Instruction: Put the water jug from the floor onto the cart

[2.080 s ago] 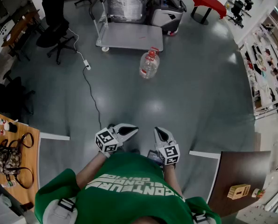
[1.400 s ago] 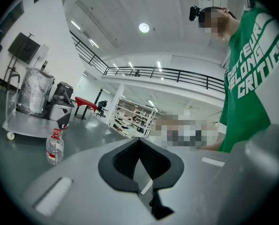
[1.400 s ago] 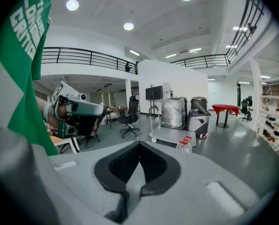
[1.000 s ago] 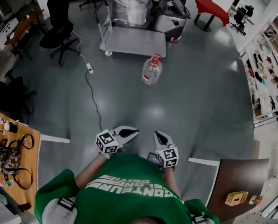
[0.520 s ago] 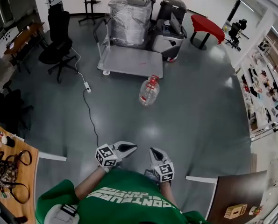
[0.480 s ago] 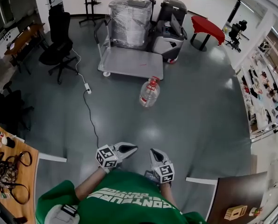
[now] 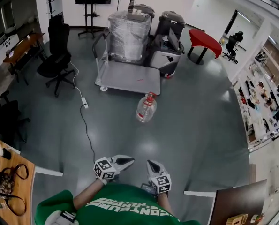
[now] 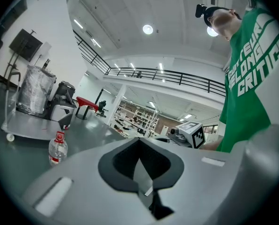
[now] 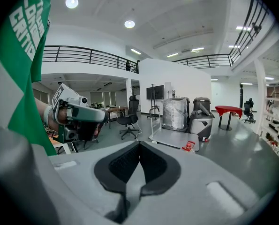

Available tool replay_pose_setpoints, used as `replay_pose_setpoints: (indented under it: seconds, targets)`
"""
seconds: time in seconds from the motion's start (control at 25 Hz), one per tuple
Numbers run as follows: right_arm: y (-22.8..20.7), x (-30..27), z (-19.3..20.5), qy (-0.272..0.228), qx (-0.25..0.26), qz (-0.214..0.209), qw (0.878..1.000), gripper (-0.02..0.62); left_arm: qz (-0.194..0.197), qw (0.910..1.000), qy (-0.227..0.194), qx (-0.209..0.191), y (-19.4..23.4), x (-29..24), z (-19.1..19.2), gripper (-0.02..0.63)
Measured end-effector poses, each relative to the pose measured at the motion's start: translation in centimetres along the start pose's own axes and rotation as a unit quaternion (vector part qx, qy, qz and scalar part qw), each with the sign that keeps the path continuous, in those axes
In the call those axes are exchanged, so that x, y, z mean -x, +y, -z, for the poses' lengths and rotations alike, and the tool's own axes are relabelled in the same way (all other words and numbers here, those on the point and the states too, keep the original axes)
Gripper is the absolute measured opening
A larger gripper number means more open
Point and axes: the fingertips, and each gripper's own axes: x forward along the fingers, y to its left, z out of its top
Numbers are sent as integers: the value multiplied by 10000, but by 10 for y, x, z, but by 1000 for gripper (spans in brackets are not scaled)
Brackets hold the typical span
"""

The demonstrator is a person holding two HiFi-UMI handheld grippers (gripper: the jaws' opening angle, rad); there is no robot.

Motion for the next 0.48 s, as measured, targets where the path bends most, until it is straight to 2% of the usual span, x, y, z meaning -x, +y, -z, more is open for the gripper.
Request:
replay_pose_setpoints:
  seconds: [0.16,0.48]
  targets:
    - [-3,-9,-1,19,4,31,10000,-8,61,10000,52,22,9,-2,2,14]
    - [-27,-6,1,39,-107,355,9993,-8,303,9994,147,-50,20,-21,-2,14]
